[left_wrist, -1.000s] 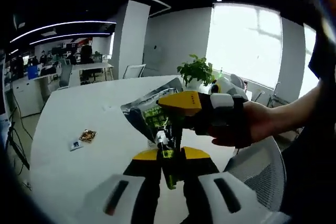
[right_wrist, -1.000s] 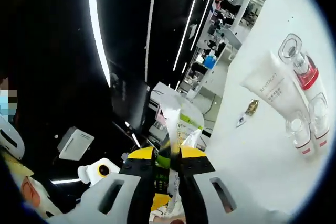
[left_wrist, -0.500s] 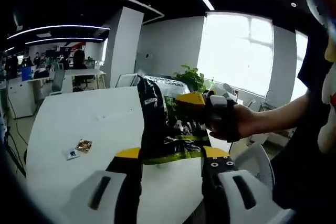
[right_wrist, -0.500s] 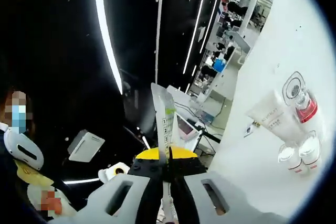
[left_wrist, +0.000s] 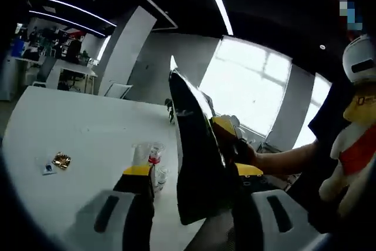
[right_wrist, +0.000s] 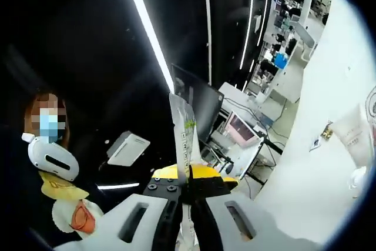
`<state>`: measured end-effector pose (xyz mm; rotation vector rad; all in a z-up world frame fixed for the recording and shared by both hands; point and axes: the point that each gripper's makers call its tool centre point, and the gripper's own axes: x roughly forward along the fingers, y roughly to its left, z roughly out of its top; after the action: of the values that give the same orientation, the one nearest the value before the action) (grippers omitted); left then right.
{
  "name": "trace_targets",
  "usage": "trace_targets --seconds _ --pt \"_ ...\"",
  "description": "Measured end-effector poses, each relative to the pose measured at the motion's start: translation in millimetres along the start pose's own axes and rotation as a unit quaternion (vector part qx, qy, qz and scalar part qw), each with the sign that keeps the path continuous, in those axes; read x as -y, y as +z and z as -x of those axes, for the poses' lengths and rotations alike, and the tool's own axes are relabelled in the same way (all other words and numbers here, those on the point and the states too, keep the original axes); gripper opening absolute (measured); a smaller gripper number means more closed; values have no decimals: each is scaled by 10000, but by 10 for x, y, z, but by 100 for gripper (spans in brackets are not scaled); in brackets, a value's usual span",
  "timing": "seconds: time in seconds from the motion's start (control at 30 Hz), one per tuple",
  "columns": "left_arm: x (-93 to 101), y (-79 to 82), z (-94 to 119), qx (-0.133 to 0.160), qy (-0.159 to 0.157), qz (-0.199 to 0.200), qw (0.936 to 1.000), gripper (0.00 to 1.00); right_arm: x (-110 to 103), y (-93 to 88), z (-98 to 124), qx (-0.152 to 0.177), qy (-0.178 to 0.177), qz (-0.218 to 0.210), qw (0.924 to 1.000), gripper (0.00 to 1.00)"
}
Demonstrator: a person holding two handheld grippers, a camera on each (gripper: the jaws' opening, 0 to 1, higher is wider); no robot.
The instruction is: Arrange the skincare products in the storage area until every visible bottle or jar stands upright without overlapping.
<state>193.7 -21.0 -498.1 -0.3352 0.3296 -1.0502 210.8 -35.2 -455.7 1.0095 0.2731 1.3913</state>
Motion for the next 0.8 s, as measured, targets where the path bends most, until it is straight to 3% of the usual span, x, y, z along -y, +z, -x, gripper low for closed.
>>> trace_targets --seconds 0.03,0.23,0.3,0.47,0.53,0.6,0.67,0.73,0.77,0.8 --pt "43 -35 -7 -116 -135 60 9998 42 12 -5 -12 -22 -23 36 10000 2" --pt "94 -48 -5 -2 -232 424 9988 23 103 0 -1 -116 -215 37 9997 2" --pt "127 -50 9 50 -349 405 9986 10 199 -31 15 -269 -477 -28 9985 2" --pt "100 -85 13 7 -224 650 9976 3 267 -63 25 -503 -711 -33 9962 2" --pt "78 5 4 378 -152 1047 9937 1 303 26 14 -265 -839 411 9953 5" --pt "90 72 -7 710 -197 1361 9880 1 302 78 -11 18 -983 549 9936 9" --pt "89 163 -5 1176 -221 1615 9796 1 212 -3 -60 110 -818 357 9959 11" --pt "81 269 11 1644 -274 1944 9666 1 184 -108 -88 124 -766 239 9967 18" --pt "67 305 19 1828 -262 2048 9612 0 199 -134 -93 273 -843 156 9959 21" --pt "51 293 20 1849 -216 2101 9598 0 187 -93 -89 545 -863 -27 9948 20"
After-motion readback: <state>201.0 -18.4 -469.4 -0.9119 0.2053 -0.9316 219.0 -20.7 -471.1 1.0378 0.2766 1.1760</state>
